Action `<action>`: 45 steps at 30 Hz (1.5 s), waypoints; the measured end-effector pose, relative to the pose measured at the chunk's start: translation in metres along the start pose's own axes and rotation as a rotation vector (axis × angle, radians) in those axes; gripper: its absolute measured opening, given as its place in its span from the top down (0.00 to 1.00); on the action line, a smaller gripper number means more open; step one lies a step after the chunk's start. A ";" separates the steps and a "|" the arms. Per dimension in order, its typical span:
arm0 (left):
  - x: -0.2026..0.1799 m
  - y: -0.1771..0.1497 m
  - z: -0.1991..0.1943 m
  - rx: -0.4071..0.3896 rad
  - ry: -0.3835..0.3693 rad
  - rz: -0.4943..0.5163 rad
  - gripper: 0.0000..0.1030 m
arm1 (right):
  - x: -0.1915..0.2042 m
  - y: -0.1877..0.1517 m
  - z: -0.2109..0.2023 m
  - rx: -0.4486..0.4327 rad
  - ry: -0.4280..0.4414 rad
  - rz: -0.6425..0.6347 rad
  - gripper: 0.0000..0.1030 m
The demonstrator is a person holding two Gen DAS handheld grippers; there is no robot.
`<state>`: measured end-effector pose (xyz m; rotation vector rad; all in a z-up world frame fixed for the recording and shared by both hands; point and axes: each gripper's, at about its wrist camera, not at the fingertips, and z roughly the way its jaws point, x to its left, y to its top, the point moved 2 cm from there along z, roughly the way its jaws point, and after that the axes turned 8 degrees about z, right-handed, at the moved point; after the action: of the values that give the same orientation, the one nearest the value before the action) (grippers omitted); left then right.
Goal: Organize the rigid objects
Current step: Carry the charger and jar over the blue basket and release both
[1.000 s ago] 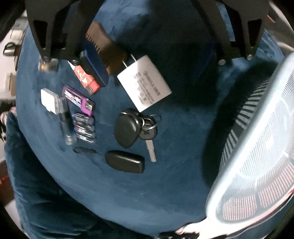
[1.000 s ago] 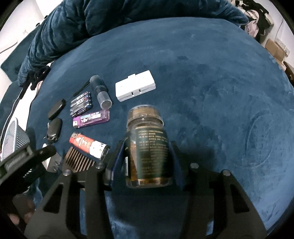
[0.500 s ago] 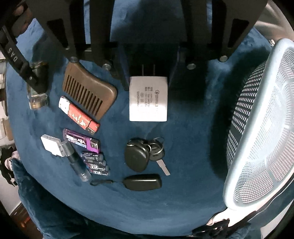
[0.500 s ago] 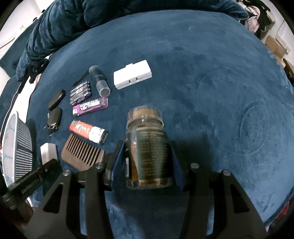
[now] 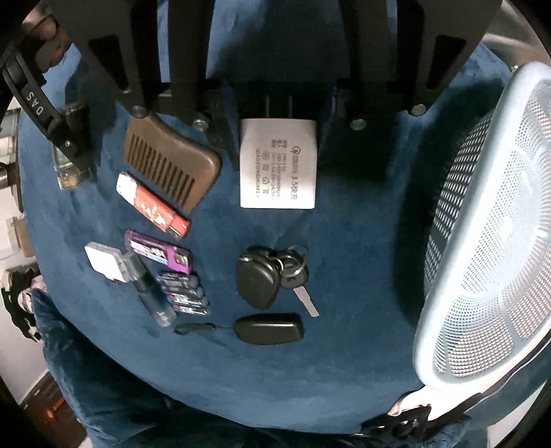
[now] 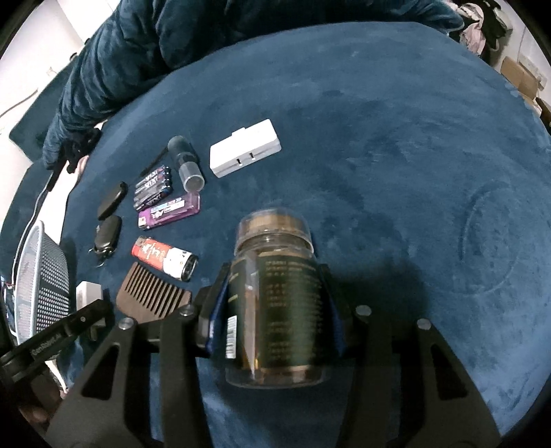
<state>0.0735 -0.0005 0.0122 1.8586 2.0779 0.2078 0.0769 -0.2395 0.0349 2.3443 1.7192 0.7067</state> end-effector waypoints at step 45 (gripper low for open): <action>0.170 -0.030 -0.159 -0.206 0.086 -0.035 0.61 | 0.209 -0.108 -0.064 -0.042 0.126 -0.296 0.54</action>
<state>-0.0244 0.1821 0.1236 1.7178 2.0561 0.4821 0.0035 -0.0191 0.1085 1.9940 2.0251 0.8402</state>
